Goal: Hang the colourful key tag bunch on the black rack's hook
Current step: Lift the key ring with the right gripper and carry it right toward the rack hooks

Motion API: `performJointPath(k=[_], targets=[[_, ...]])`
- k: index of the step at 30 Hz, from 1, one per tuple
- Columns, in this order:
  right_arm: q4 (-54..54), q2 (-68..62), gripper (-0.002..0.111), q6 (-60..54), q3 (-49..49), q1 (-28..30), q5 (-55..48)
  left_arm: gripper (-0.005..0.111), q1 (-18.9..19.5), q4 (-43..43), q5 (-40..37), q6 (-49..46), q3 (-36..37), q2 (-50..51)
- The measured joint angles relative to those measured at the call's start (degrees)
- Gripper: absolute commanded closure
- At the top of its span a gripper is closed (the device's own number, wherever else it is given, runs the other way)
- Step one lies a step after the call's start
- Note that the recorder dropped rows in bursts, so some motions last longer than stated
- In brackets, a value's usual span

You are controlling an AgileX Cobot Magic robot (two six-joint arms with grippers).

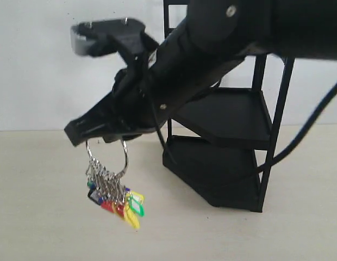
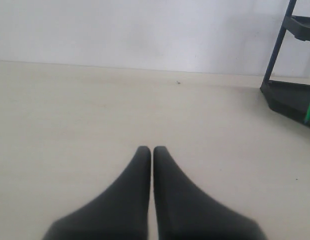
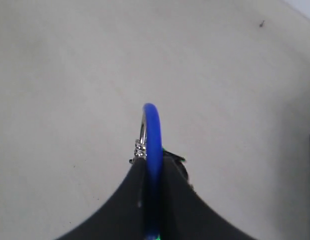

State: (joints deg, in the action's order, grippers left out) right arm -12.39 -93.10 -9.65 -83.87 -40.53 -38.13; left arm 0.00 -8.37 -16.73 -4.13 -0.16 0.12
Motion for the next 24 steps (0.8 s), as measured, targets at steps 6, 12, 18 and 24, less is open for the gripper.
performJointPath(k=[6,12,18,24], targets=[[0.83,11.30,0.108,1.20,0.00,0.00,-3.05,0.102,0.00,0.00,0.00,0.00,0.00,0.00],[5.43,20.45,0.108,4.67,4.47,0.00,-5.02,0.102,0.00,0.00,0.00,0.00,0.00,0.00],[17.96,27.77,0.108,13.54,11.16,0.00,-6.79,0.102,0.00,0.00,0.00,0.00,0.00,0.00],[34.09,35.75,0.108,24.06,11.43,0.00,-10.75,0.102,0.00,0.00,0.00,0.00,0.00,0.00]])
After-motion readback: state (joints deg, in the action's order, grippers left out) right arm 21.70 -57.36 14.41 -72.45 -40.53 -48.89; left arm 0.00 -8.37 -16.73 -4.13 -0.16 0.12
